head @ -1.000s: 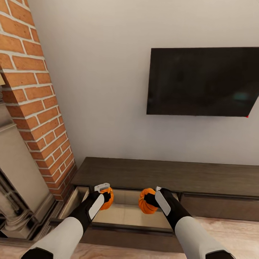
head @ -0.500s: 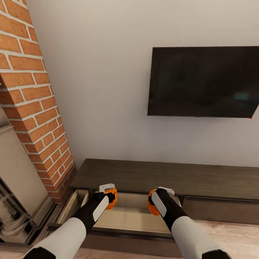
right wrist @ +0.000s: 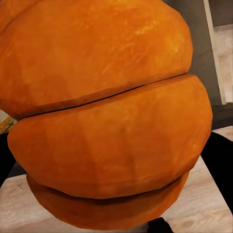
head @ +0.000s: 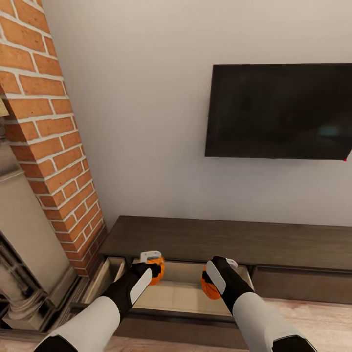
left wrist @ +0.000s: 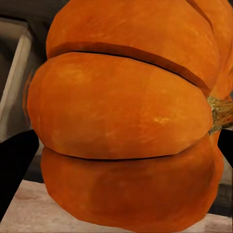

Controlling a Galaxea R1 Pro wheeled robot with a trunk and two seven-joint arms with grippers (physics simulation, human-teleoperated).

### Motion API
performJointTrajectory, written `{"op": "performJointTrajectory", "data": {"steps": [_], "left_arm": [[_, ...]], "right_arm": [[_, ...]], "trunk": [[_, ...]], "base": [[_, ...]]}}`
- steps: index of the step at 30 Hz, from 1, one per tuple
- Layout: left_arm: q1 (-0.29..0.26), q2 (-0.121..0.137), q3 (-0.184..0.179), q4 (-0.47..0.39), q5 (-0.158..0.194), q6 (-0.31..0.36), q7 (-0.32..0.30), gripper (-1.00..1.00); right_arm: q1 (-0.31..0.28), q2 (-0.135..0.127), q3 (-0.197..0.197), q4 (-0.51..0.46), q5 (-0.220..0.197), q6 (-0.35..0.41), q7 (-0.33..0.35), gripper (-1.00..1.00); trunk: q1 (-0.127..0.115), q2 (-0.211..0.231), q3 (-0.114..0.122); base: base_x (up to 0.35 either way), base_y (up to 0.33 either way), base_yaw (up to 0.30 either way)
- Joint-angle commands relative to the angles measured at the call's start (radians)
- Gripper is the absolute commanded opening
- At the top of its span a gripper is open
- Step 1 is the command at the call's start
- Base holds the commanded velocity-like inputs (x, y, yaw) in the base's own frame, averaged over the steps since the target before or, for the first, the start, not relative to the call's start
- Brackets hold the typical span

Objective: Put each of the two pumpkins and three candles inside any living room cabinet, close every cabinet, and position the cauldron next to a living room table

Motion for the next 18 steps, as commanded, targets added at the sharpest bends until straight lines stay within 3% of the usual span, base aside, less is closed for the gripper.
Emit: {"op": "performJointTrajectory", "data": {"steps": [1,6,18], "left_arm": [[0.000,0.002,-0.007,-0.001,0.005,0.005,-0.020,-1.00],[0.000,0.002,-0.011,0.002,0.003,0.008,-0.110,-1.00],[-0.001,0.002,-0.011,0.006,0.002,0.032,-0.119,-1.00]], "right_arm": [[-0.001,0.000,0.003,-0.001,-0.006,0.004,-0.008,-1.00],[-0.001,0.000,0.003,0.000,-0.007,0.001,-0.007,-1.00],[-0.001,0.000,0.003,0.000,-0.008,-0.002,-0.006,-1.00]], "trunk": [[0.000,-0.001,-0.001],[0.000,-0.001,-0.001],[0.000,-0.001,-0.001]], "base": [[-0.005,0.050,0.000],[-0.001,0.116,0.000],[0.089,0.070,0.000]]}}
